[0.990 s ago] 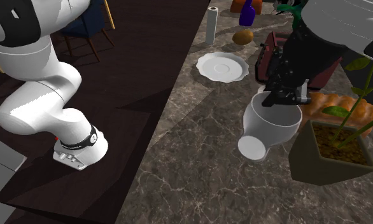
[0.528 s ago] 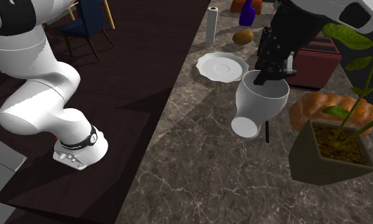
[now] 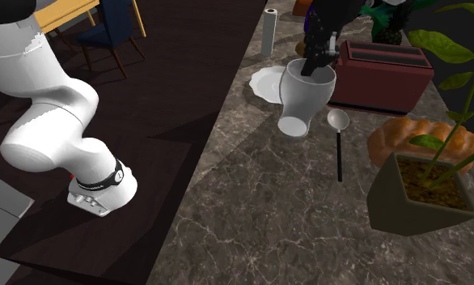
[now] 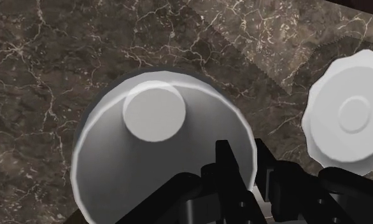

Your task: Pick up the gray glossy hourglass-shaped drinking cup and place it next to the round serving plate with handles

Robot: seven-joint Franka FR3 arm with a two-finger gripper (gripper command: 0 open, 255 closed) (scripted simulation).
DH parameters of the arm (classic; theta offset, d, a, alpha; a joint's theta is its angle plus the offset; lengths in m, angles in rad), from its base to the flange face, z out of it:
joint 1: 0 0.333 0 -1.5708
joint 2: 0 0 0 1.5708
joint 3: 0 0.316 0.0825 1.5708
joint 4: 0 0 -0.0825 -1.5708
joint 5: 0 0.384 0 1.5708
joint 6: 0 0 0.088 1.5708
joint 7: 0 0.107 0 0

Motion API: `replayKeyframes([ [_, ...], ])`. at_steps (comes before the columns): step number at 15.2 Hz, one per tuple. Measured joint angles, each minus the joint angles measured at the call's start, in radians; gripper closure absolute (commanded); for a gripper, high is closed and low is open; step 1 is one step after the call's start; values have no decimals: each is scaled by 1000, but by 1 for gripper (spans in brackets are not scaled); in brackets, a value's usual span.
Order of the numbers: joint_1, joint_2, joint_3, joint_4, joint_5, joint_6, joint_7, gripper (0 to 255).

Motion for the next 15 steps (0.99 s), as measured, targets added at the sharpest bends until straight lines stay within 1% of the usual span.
replayKeyframes([
  [3, 38, -25, 29, -40, 4, 26, 64, 255],
  [8, 105, -43, 81, -66, 10, 56, 179, 255],
  [12, 155, -37, 120, -59, 11, 71, 267, 255],
  [15, 196, -4, 151, -26, 6, 83, 338, 255],
])
